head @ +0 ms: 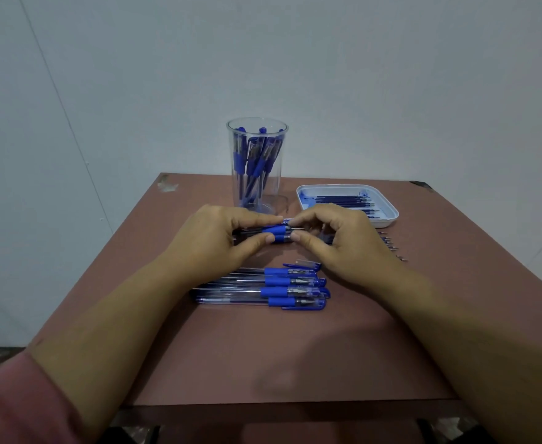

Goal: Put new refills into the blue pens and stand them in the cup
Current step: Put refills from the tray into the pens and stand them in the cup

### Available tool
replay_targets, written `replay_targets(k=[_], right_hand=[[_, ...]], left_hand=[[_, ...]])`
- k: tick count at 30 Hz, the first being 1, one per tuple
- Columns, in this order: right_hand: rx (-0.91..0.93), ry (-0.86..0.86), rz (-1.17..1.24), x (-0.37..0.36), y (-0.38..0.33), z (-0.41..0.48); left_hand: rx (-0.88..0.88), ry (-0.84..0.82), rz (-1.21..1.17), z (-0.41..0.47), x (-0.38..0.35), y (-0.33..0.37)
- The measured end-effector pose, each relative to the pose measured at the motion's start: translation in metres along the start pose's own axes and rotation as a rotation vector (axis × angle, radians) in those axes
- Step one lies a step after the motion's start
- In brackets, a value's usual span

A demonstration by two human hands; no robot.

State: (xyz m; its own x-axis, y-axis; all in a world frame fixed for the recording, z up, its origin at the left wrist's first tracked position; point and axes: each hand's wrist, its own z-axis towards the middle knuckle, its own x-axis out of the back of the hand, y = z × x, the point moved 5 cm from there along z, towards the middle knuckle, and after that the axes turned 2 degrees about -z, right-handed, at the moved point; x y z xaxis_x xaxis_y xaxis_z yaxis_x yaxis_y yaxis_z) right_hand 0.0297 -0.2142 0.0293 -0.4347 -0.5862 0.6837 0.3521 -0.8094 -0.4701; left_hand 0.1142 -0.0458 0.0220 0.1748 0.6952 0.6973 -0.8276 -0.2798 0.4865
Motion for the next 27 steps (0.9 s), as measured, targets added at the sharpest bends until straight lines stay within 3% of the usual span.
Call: replay_targets(k=[15,19,27], right_hand=[[-0.072,0.012,0.083,-0.0006,0.0043,-0.0045],[-0.05,0.041,-0.033,-0.0019,0.0024,-0.0043],[-0.071,0.049,-0.006,0.0015,-0.0006,-0.01]], left_hand=[[0.005,-0.005,0.005,0.0004,0.0014,0.0022],[0.001,-0.017,0.01,0.0005,0.0,0.0033],[-0.008,-0.009,0.006,0.0,0.0015,0.0055]])
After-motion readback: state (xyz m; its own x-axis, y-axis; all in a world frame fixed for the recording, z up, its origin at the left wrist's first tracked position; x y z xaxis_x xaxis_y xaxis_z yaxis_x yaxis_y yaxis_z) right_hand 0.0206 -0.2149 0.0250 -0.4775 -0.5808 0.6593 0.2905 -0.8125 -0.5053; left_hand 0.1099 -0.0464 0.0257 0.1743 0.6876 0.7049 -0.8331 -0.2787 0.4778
